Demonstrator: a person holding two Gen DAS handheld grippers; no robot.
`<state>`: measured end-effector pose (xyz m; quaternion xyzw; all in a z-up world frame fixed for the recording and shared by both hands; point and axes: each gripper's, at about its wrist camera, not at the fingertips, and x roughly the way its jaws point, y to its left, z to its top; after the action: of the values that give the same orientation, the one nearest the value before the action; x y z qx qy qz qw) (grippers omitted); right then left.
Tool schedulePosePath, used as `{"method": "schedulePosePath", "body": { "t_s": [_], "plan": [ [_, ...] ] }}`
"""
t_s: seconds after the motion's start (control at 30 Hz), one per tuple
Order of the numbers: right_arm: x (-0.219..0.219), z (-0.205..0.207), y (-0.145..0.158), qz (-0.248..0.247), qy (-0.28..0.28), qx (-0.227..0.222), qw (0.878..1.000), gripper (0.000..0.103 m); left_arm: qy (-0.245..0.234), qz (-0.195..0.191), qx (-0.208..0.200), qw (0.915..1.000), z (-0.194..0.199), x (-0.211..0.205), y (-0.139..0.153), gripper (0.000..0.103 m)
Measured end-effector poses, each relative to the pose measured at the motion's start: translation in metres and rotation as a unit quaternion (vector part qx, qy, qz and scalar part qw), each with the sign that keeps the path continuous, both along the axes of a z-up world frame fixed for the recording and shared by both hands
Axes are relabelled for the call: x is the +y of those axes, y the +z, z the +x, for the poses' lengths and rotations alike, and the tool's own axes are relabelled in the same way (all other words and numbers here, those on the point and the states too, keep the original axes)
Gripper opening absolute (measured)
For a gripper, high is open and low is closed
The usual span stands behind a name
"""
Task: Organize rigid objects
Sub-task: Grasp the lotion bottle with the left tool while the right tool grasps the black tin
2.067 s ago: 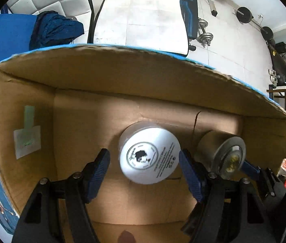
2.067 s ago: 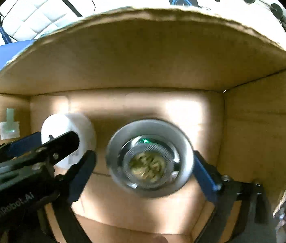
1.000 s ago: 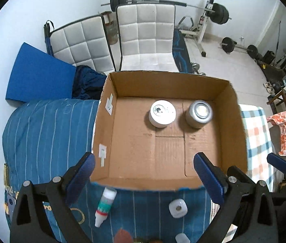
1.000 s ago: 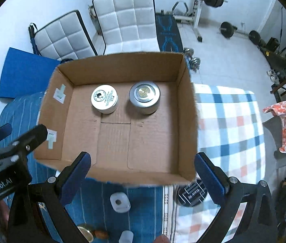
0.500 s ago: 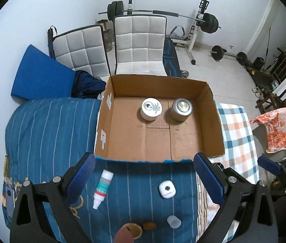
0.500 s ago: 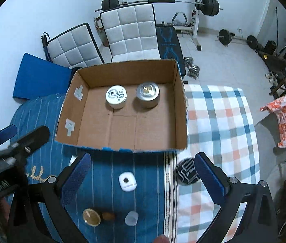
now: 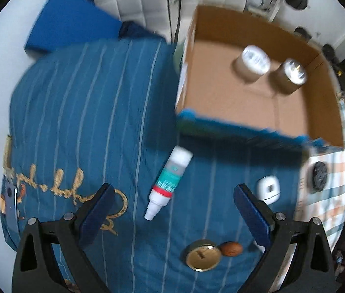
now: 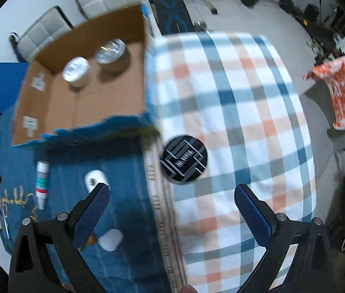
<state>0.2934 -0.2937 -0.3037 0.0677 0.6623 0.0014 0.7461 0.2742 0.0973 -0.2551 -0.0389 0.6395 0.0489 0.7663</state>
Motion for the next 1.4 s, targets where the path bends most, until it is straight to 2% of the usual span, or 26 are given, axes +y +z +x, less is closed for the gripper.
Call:
{"method": "schedulePosePath", "body": {
  "t_s": [0.1,0.23,0.3,0.33,0.4,0.47,0.5,0.53,0.57,0.7,0.9,1.0,1.23,1.3,1.37,1.4],
  "plan": [
    [-0.011,0.009,-0.032,-0.004,-0.005,0.022,1.000,0.103,0.002,0.005,0.031,0.9995,0.002,0.006,-0.041,0.099],
    [-0.012,0.028,-0.073,-0.015,-0.002,0.043,0.999,0.103,0.007,-0.002,0.085,0.9964,0.006,0.012,-0.100,0.083],
    [-0.010,0.036,-0.091,-0.022,-0.001,0.054,0.998,0.103,0.011,-0.009,0.107,0.9942,0.008,0.013,-0.123,0.077],
    [-0.009,0.041,-0.103,-0.022,-0.001,0.063,0.998,0.103,0.012,-0.012,0.119,0.9928,0.008,0.013,-0.135,0.070],
    [-0.007,0.046,-0.121,-0.014,-0.009,0.081,0.997,0.103,0.010,-0.024,0.132,0.9909,0.009,0.011,-0.150,0.066],
    [-0.008,0.049,-0.139,0.008,-0.028,0.104,0.994,0.095,0.008,-0.027,0.123,0.9920,0.009,0.007,-0.151,0.051],
    [-0.008,0.050,-0.146,0.019,-0.034,0.115,0.993,0.085,0.004,-0.026,0.121,0.9923,0.008,0.005,-0.150,0.040],
    [-0.009,0.050,-0.147,0.012,-0.040,0.110,0.993,0.081,0.000,-0.022,0.122,0.9923,0.007,0.003,-0.149,0.034],
    [-0.007,0.049,-0.145,0.003,-0.037,0.106,0.994,0.078,-0.001,-0.020,0.121,0.9925,0.004,0.003,-0.147,0.034],
    [0.001,0.037,-0.144,0.004,-0.013,0.118,0.993,0.078,0.001,-0.019,0.123,0.9922,-0.013,-0.002,-0.144,0.031],
    [0.025,-0.019,-0.145,0.001,0.038,0.158,0.987,0.078,0.003,-0.020,0.137,0.9903,-0.052,-0.019,-0.143,0.030],
    [0.036,-0.039,-0.149,-0.011,0.045,0.159,0.986,0.078,0.019,-0.028,0.149,0.9883,-0.064,-0.020,-0.155,0.032],
    [0.055,-0.043,-0.156,-0.047,0.031,0.149,0.987,0.085,0.012,-0.018,0.133,0.9909,-0.047,-0.028,-0.153,0.030],
    [0.057,-0.044,-0.155,-0.046,0.028,0.146,0.988,0.085,0.006,-0.013,0.128,0.9916,-0.049,-0.031,-0.152,0.030],
    [0.055,-0.046,-0.151,-0.047,0.029,0.136,0.989,0.078,0.003,-0.007,0.125,0.9921,-0.051,-0.036,-0.150,0.030],
    [0.053,-0.041,-0.147,-0.050,0.035,0.136,0.989,0.077,0.003,-0.006,0.125,0.9922,-0.049,-0.042,-0.147,0.030]
  ]
}}
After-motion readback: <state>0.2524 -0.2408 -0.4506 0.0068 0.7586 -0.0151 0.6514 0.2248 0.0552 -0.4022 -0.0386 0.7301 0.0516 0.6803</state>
